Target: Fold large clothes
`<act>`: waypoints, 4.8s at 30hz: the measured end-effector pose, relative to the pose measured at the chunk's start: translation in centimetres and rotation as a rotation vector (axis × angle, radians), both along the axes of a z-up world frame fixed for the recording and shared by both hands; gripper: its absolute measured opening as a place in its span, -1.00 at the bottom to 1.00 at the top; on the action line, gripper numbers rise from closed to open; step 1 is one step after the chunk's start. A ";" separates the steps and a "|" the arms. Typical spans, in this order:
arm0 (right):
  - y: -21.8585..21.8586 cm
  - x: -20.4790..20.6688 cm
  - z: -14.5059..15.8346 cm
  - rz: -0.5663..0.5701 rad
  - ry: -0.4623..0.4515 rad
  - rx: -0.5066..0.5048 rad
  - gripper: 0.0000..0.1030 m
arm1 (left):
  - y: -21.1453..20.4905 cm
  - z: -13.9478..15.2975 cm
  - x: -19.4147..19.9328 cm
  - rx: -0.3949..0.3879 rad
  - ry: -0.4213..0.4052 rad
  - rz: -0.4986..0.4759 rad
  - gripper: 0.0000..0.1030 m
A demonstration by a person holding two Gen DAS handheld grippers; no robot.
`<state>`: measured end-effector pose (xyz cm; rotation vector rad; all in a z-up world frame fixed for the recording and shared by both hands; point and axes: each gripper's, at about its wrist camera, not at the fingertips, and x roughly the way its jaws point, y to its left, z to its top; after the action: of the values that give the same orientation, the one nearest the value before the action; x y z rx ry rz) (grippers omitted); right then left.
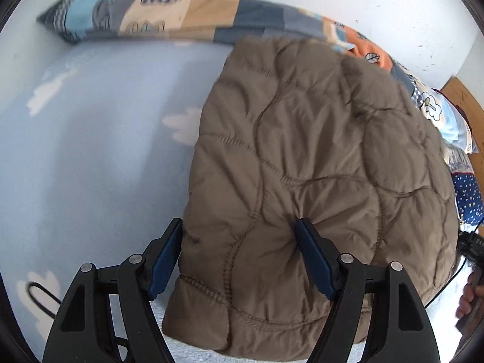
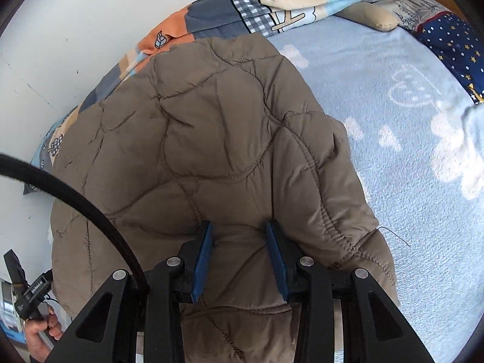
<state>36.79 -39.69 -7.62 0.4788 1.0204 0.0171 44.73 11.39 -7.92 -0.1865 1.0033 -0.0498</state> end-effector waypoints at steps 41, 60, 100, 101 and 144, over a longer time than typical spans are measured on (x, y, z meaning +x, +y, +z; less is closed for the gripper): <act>9.6 -1.5 3.2 0.294 -0.089 -0.024 -0.04 | 5.0 -0.4 0.3 -0.092 0.077 0.055 0.45; -2.5 -3.2 6.8 0.147 -0.186 0.165 0.51 | 7.3 -2.5 4.2 -0.307 0.151 -0.037 0.49; -8.0 10.5 -5.9 0.479 0.032 0.495 1.00 | 4.8 -8.1 16.7 -0.515 0.312 -0.380 0.93; -7.5 10.9 -5.8 0.506 0.041 0.483 1.00 | 4.6 -8.1 17.1 -0.519 0.317 -0.383 0.92; -0.7 8.1 1.2 0.682 -0.173 0.135 -0.06 | -1.4 -1.9 16.7 -0.354 0.176 -0.488 -0.38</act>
<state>44.92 -40.43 -6.41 0.2267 0.9742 0.7278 61.39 9.97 -9.82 -0.2687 1.1935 -0.6687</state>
